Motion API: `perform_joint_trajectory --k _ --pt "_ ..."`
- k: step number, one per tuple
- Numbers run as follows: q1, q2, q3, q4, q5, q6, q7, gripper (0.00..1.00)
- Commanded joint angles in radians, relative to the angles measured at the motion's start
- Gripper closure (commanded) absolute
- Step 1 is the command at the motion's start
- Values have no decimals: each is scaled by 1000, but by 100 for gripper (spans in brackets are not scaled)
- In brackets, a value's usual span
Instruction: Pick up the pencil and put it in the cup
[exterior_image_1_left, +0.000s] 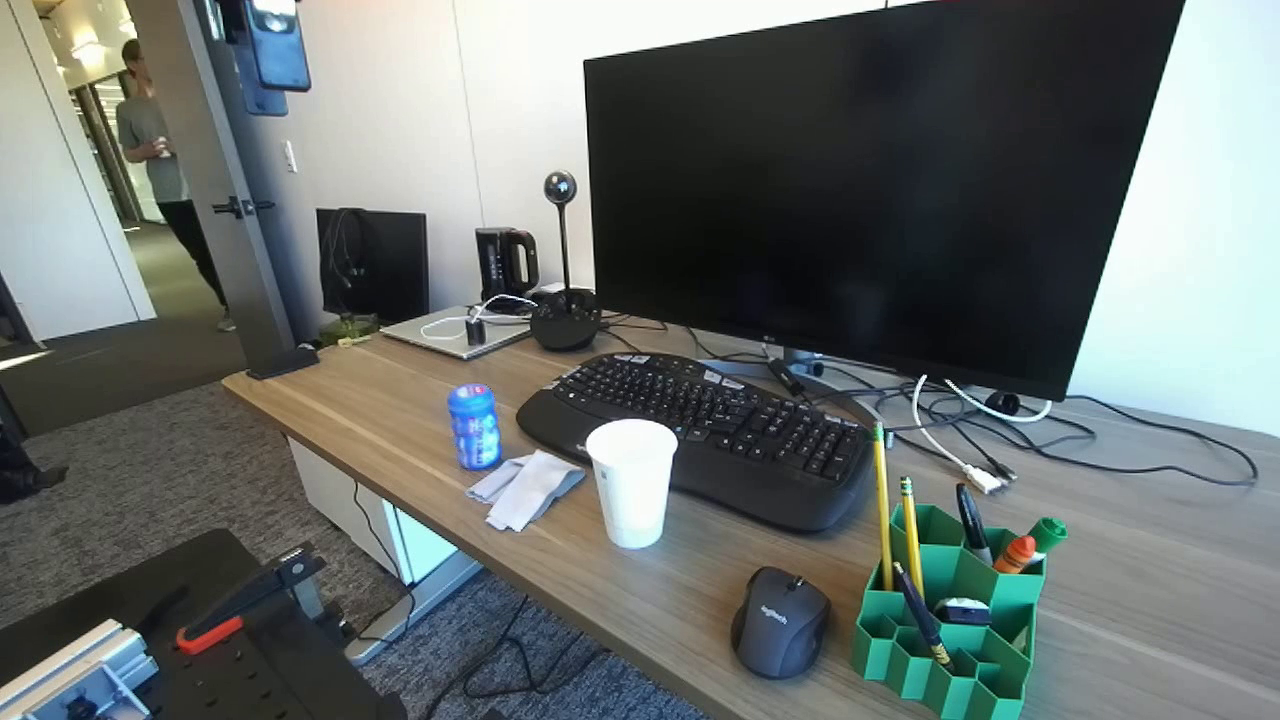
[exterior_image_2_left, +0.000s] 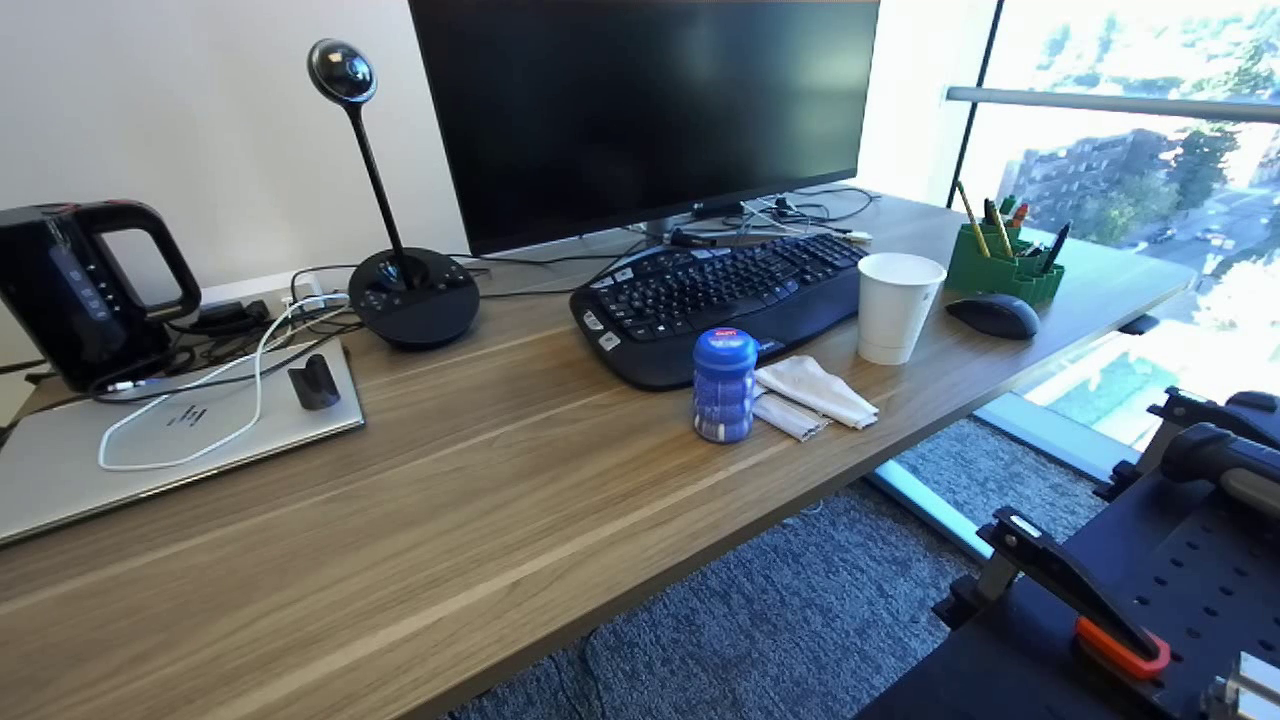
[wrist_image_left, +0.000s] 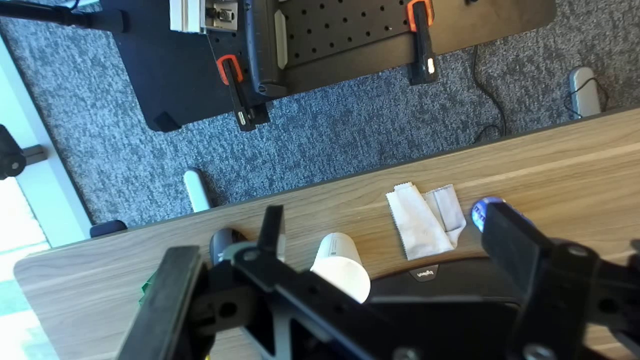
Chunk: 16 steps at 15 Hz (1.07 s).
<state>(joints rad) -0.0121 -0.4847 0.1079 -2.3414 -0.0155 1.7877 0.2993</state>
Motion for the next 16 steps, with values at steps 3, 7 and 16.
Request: perform_joint_trajectory --k 3,7,16 --pt "1 5 -18 1 7 -12 -17 0" --pt "4 10 -21 2 12 -21 -18 0" --pt "34 7 -49 9 80 -37 -122 0"
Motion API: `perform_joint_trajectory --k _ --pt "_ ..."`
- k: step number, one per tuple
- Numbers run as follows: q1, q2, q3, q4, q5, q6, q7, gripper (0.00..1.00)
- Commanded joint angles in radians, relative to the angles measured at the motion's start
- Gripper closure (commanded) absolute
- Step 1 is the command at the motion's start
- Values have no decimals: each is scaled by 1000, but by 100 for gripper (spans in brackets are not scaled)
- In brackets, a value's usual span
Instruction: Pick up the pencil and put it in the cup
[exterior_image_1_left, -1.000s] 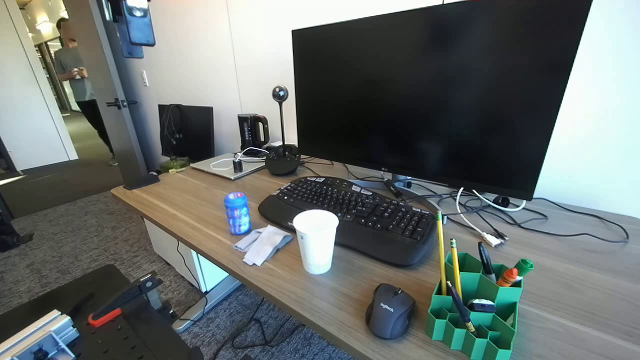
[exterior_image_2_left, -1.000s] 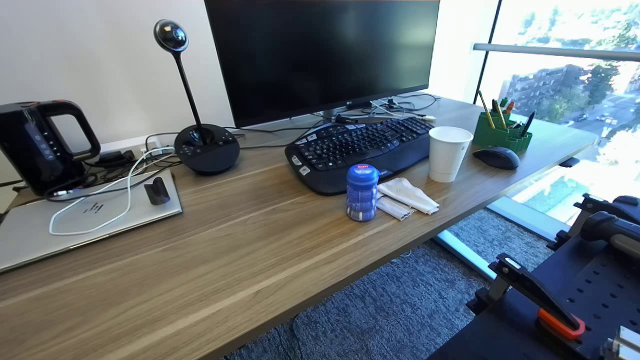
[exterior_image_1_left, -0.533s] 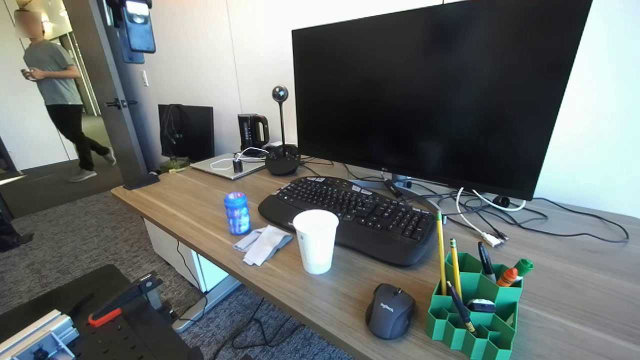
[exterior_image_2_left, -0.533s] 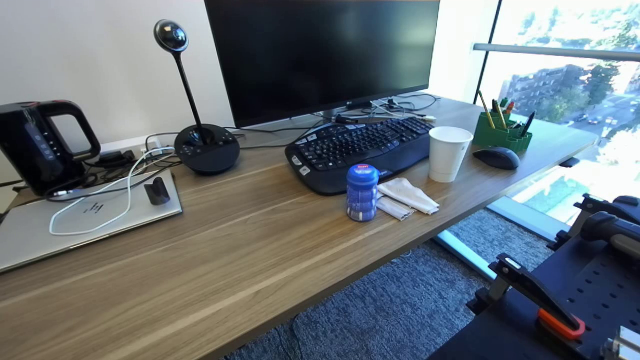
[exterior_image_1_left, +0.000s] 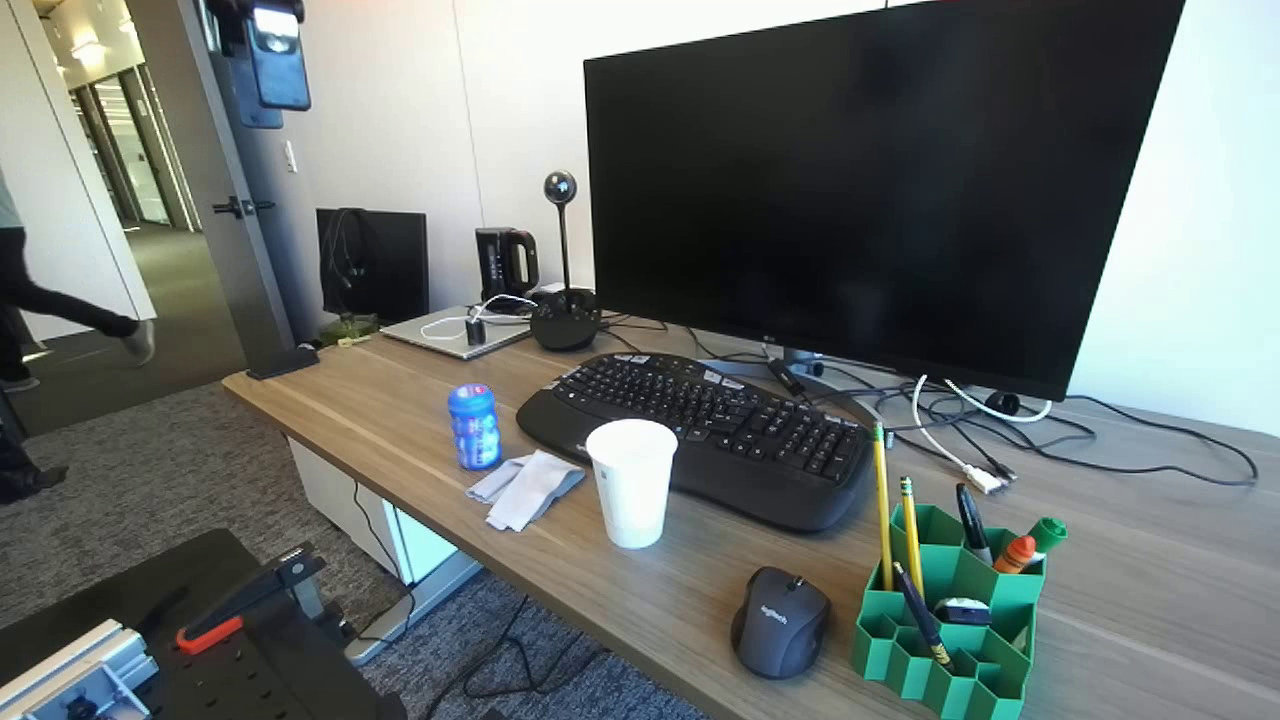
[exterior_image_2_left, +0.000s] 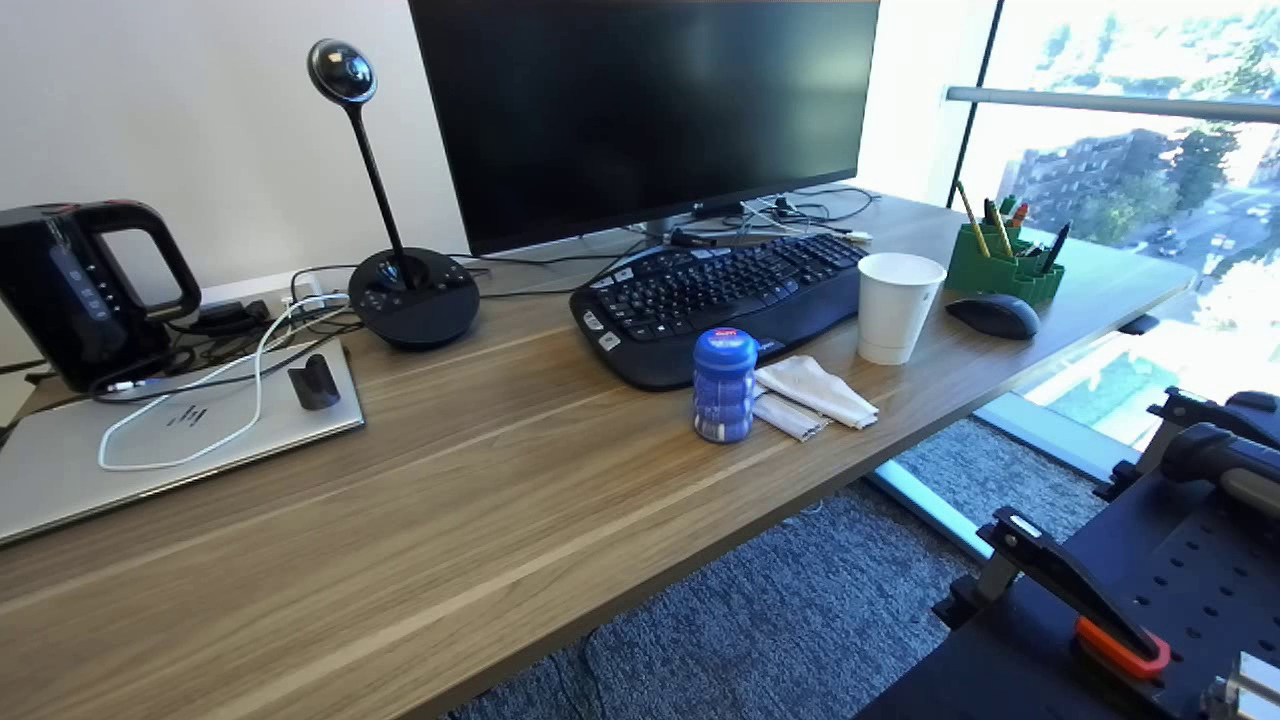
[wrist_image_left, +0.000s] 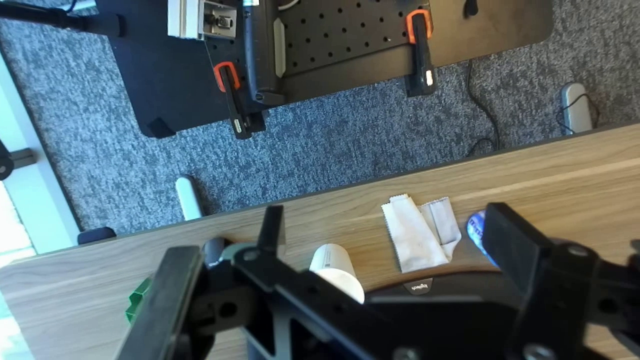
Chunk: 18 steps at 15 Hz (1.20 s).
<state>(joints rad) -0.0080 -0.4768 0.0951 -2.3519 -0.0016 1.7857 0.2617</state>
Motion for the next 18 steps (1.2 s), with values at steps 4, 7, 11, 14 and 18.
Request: perform_joint_trajectory --k 4,7,11,14,18 --pt "59 -10 -71 16 147 -31 -241 0" --pt "44 -1 -64 25 124 -27 -233 0" --pt "7 7 -45 28 42 21 -162 0" --pt "-16 16 -44 35 -30 55 -124 0" --pt "-44 45 -57 58 -59 87 -75 0"
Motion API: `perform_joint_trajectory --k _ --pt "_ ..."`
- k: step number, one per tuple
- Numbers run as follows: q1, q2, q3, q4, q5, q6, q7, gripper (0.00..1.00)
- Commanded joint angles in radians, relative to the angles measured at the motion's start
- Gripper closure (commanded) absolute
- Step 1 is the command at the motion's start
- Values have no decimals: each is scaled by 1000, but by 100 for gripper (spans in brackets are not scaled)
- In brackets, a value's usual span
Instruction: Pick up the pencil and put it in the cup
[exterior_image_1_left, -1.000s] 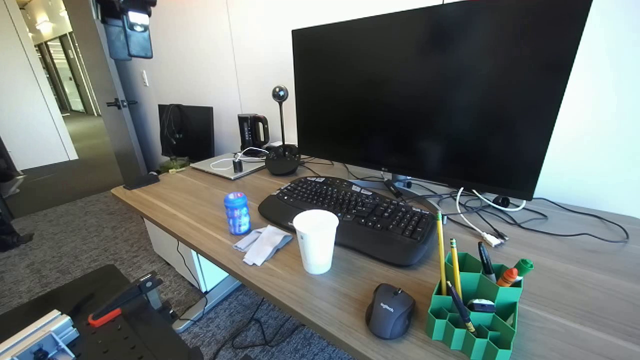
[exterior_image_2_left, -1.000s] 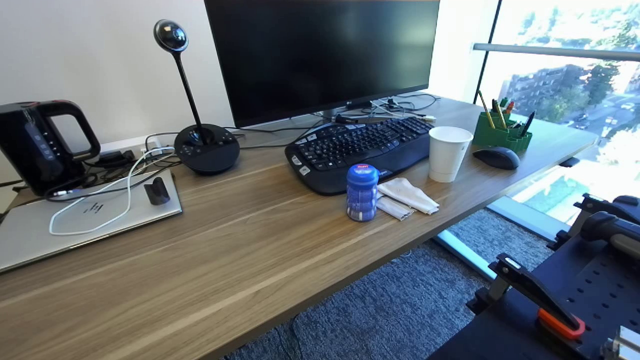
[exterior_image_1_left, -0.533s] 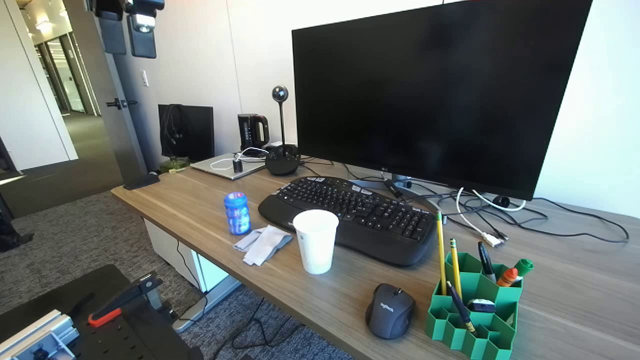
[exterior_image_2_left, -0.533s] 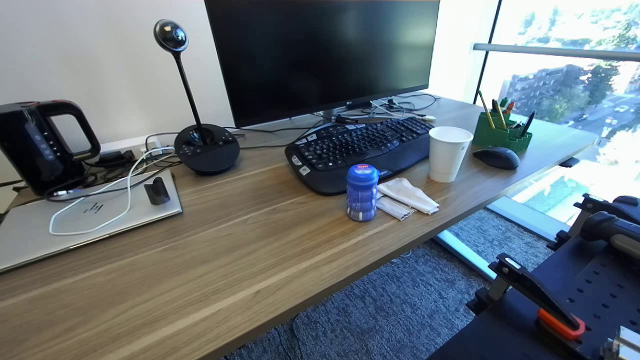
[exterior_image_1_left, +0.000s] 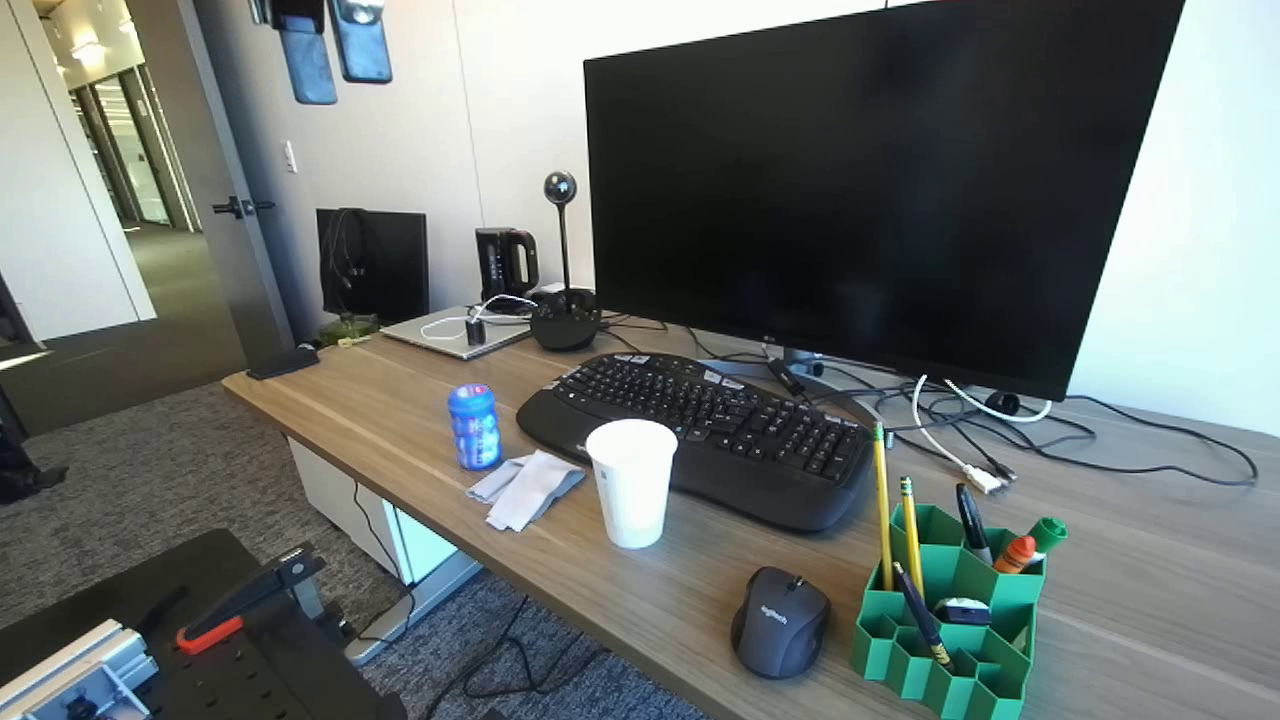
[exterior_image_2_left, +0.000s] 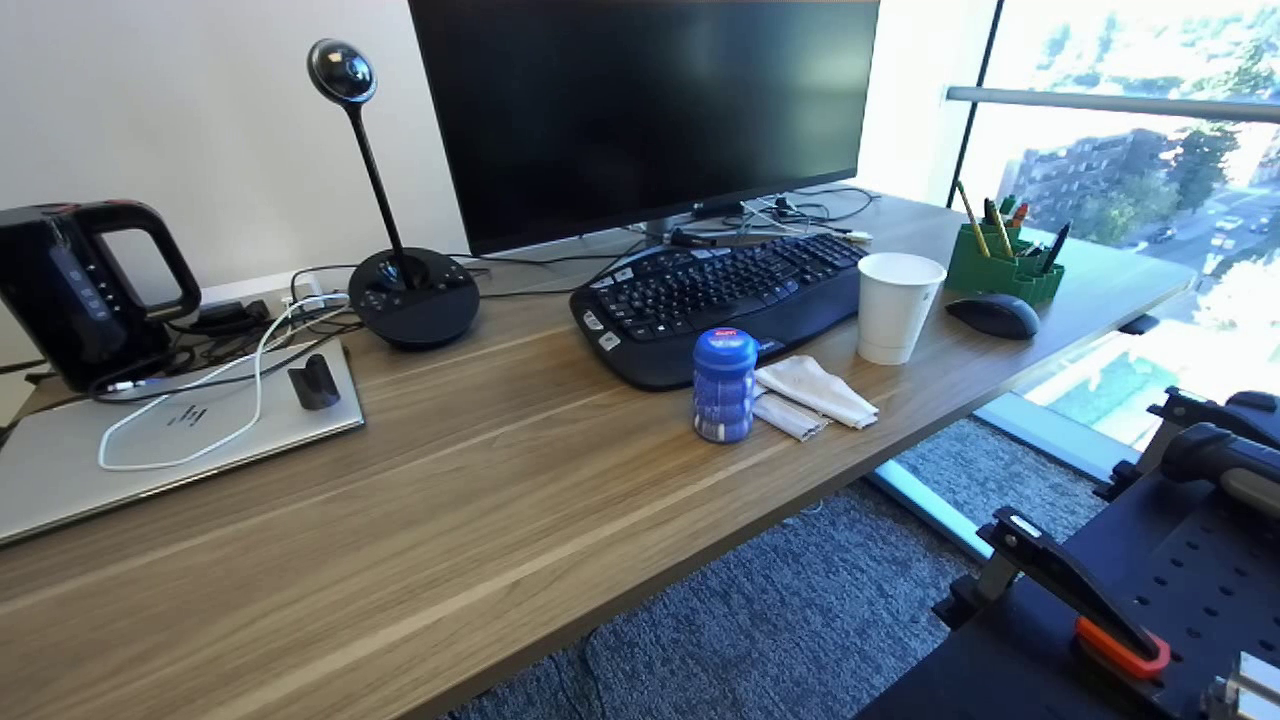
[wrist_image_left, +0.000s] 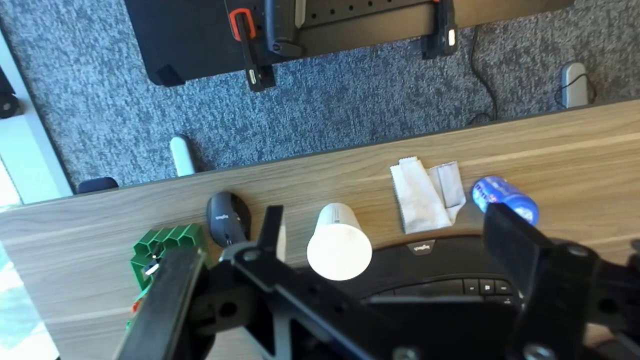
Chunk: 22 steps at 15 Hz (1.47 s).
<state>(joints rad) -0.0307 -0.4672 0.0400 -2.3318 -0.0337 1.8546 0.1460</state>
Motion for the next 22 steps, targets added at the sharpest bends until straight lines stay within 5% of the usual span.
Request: perform_joint_trajectory --k 1,22 --pt "-30 46 -5 47 -31 27 55 0" --pt "-129 163 -107 168 -61 108 139 0"
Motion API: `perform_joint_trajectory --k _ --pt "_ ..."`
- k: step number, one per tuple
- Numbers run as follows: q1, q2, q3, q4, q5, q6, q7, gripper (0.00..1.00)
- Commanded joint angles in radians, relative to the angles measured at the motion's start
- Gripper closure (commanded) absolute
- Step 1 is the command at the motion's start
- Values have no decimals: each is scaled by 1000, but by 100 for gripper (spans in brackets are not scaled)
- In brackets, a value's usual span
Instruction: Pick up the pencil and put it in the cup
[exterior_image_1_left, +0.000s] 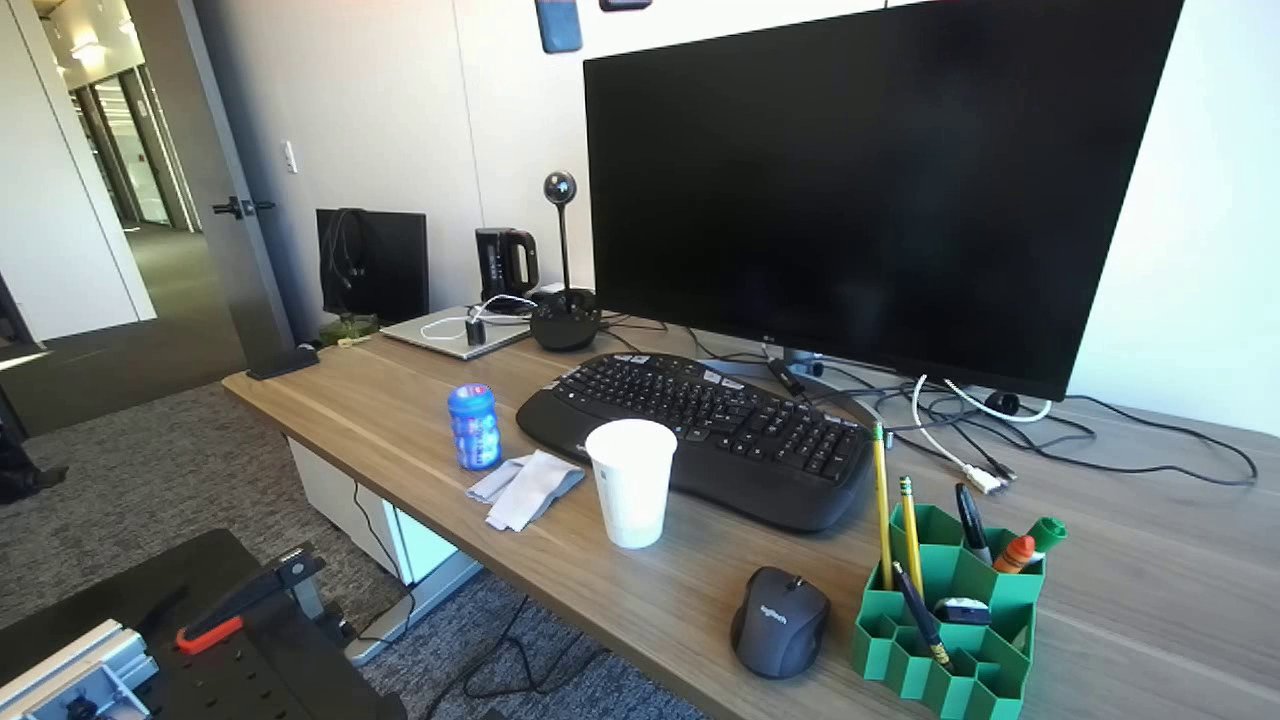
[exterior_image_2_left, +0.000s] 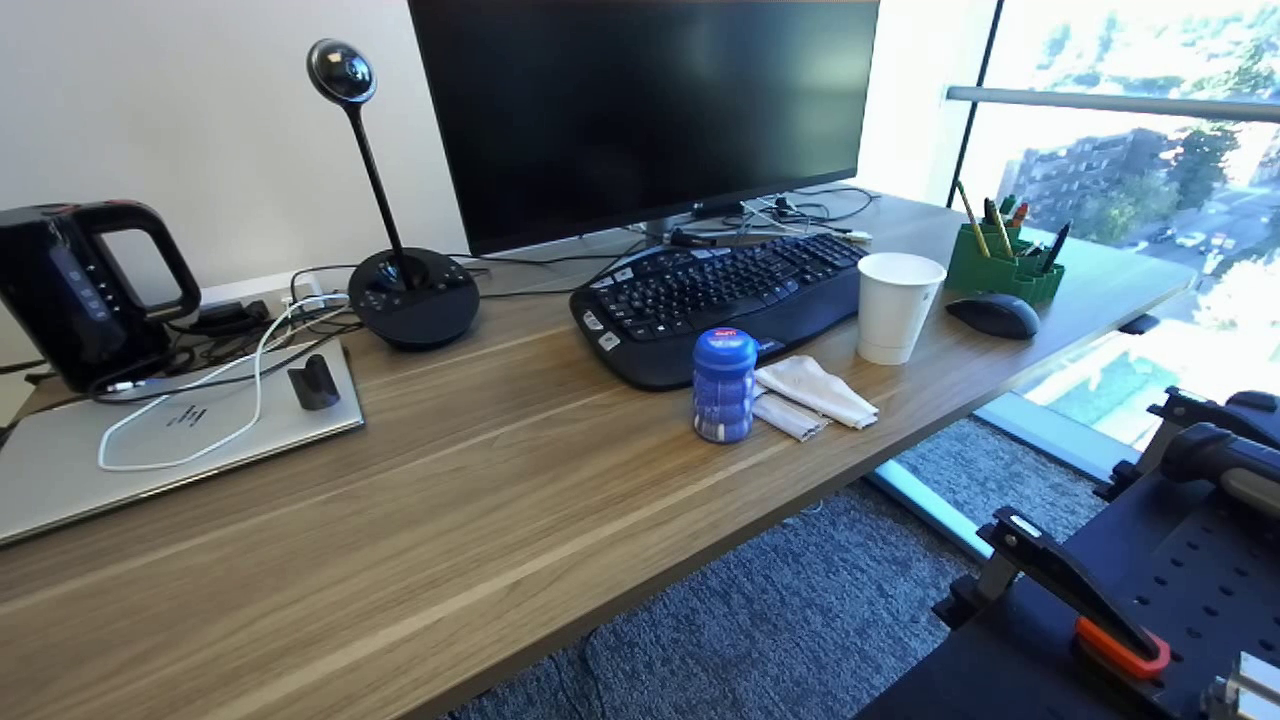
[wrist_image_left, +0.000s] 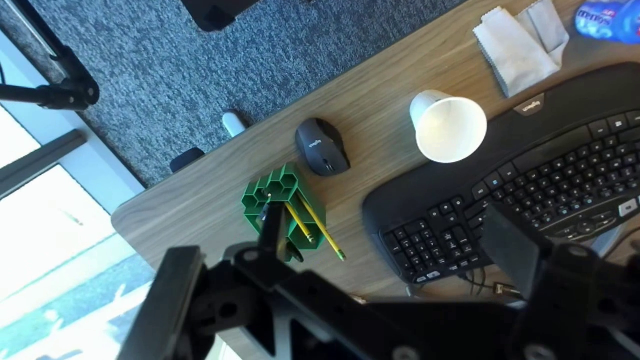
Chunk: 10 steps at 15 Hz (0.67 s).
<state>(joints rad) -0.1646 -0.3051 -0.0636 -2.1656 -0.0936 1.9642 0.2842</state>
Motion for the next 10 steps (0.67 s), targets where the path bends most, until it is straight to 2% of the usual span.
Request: perform_joint_trajectory --k 1,10 --pt "4 0 -5 3 -1 -2 0 0" --pt "-13 42 -14 -1 -20 9 27 0"
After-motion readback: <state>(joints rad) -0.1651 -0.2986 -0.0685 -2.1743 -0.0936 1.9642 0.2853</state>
